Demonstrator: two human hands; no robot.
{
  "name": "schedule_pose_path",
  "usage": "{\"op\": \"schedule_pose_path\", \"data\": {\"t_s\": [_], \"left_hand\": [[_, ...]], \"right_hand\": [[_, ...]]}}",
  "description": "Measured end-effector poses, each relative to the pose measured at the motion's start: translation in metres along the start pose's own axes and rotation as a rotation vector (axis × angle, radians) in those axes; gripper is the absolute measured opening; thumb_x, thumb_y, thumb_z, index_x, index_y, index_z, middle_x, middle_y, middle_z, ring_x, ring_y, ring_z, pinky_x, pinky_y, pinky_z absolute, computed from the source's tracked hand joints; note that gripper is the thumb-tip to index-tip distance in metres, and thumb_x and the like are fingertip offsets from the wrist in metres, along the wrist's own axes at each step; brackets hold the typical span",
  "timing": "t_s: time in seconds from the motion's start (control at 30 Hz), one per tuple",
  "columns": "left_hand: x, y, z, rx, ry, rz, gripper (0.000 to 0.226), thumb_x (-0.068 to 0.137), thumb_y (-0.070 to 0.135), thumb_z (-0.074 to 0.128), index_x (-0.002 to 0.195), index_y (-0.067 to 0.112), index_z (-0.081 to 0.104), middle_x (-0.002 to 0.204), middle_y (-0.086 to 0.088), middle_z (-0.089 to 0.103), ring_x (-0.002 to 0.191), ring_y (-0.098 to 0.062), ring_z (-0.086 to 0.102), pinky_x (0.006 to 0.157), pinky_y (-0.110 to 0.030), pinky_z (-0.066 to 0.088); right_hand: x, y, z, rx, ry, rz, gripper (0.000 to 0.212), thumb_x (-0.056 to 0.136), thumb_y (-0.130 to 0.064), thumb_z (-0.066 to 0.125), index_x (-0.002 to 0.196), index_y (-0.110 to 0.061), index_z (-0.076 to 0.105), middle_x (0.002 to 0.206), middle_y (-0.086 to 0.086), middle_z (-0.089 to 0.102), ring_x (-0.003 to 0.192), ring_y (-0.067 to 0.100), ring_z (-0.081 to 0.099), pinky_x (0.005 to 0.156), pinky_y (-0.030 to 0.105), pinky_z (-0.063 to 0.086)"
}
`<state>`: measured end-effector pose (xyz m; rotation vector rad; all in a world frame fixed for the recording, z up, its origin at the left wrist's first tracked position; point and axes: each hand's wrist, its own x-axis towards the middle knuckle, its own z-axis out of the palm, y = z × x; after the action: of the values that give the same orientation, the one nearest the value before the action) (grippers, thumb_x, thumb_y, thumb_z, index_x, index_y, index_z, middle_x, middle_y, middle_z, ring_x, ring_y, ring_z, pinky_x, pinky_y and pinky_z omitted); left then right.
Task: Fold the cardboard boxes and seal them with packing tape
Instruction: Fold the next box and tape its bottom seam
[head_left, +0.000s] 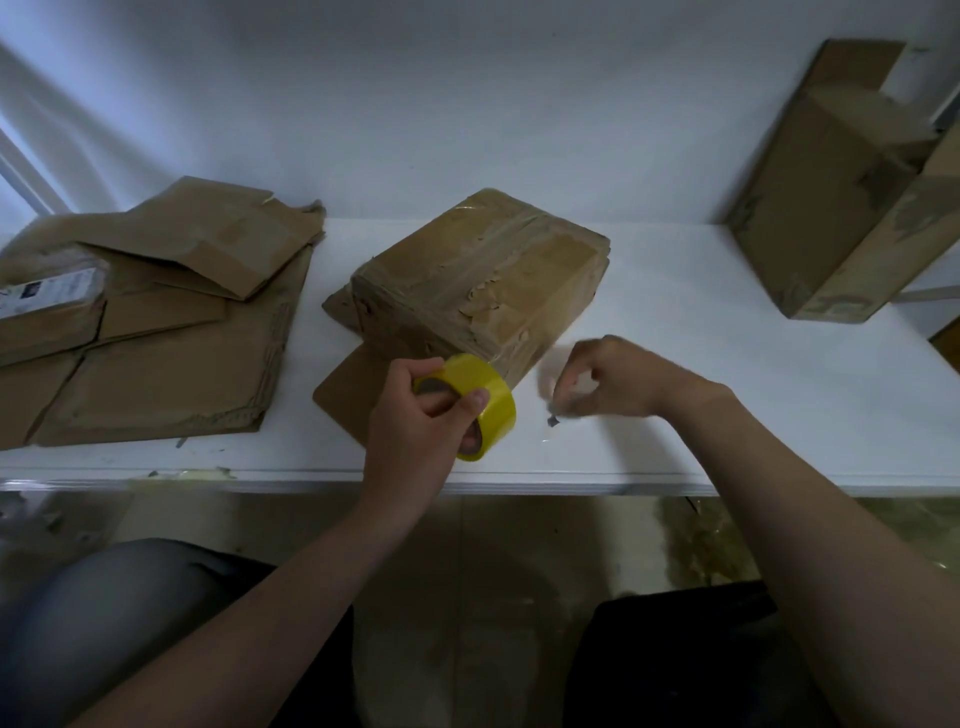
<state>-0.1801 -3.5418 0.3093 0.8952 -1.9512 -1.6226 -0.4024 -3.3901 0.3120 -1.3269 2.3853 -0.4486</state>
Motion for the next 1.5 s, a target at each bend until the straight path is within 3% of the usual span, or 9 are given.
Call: {"op": "schedule_pose_path", "data": {"t_s": [0.1,0.33,0.47,0.57,0.8,0.93,1.07,1.27,1.5], "left_hand": [[0.008,-0.001,0.008,0.007,0.035,0.025,0.045,0.076,0.044,0.084,0.106,0.047,0.051,0.104,0.006,0.073,0.095,-0.023,0.073,0.079,-0.052,0.062],[0.027,0.006,0.022,0.008,0.092,0.064,0.048,0.081,0.036,0.083,0.116,0.037,0.051,0.111,0.007,0.067,0.101,-0.02,0.07,0.08,-0.05,0.062],[0.032,0.01,0.024,0.005,0.123,0.061,0.05,0.082,0.033,0.082,0.122,0.031,0.052,0.103,0.021,0.06,0.103,-0.016,0.068,0.082,-0.05,0.061],[0.031,0.011,0.025,0.023,0.133,0.071,0.05,0.083,0.034,0.081,0.123,0.029,0.052,0.104,0.02,0.058,0.103,-0.016,0.066,0.084,-0.049,0.061],[0.026,0.016,0.026,0.081,0.146,0.121,0.049,0.084,0.034,0.08,0.124,0.028,0.052,0.101,0.018,0.059,0.096,-0.007,0.064,0.081,-0.038,0.06],[0.02,0.021,0.031,0.095,0.127,0.159,0.047,0.083,0.035,0.081,0.118,0.03,0.05,0.096,0.018,0.063,0.094,-0.005,0.064,0.074,-0.032,0.057],[0.015,0.03,0.035,0.117,0.126,0.196,0.045,0.083,0.035,0.081,0.116,0.029,0.051,0.09,0.018,0.066,0.088,0.003,0.062,0.07,-0.026,0.054],[0.016,0.042,0.031,0.119,0.161,0.249,0.045,0.082,0.035,0.081,0.117,0.025,0.054,0.083,0.015,0.07,0.079,0.012,0.064,0.064,-0.016,0.052],[0.028,0.048,0.033,0.195,0.209,0.363,0.045,0.077,0.042,0.082,0.112,0.028,0.058,0.075,0.014,0.072,0.078,0.004,0.067,0.064,-0.019,0.053]], "right_hand": [[-0.004,0.013,0.008,-0.062,-0.016,0.022,0.02,0.078,-0.03,0.087,0.096,-0.037,0.08,0.097,-0.018,0.061,0.095,0.009,0.057,0.075,0.024,0.047],[-0.016,0.04,0.009,-0.079,0.235,0.196,0.013,0.078,-0.048,0.082,0.085,-0.038,0.077,0.1,-0.015,0.064,0.101,0.012,0.054,0.077,0.033,0.046],[-0.019,0.038,0.017,-0.051,0.206,-0.017,0.034,0.078,-0.037,0.086,0.109,-0.033,0.074,0.114,-0.014,0.067,0.105,0.014,0.047,0.083,0.032,0.044],[-0.016,0.031,0.025,-0.121,0.238,-0.064,0.024,0.085,-0.027,0.08,0.108,-0.029,0.076,0.105,-0.007,0.07,0.097,0.012,0.047,0.076,0.026,0.039],[-0.04,0.07,0.006,-0.243,0.599,0.438,0.017,0.093,-0.034,0.066,0.097,-0.024,0.079,0.096,0.006,0.072,0.097,0.035,0.057,0.075,0.04,0.053],[-0.052,0.081,0.004,-0.275,0.479,0.606,0.02,0.096,-0.038,0.06,0.1,-0.03,0.077,0.099,0.001,0.072,0.112,0.034,0.05,0.08,0.039,0.044],[-0.042,0.069,-0.004,-0.354,0.523,0.482,0.022,0.095,-0.038,0.062,0.108,-0.027,0.077,0.122,0.0,0.066,0.117,0.036,0.046,0.086,0.042,0.043],[0.013,0.026,-0.037,-0.045,0.71,0.147,0.031,0.1,-0.036,0.058,0.127,-0.025,0.068,0.134,0.002,0.059,0.12,0.034,0.046,0.096,0.046,0.048],[0.08,0.025,-0.063,-0.157,0.553,0.273,0.045,0.1,-0.052,0.05,0.14,-0.033,0.056,0.158,0.007,0.036,0.143,0.035,0.027,0.108,0.054,0.039]]}}
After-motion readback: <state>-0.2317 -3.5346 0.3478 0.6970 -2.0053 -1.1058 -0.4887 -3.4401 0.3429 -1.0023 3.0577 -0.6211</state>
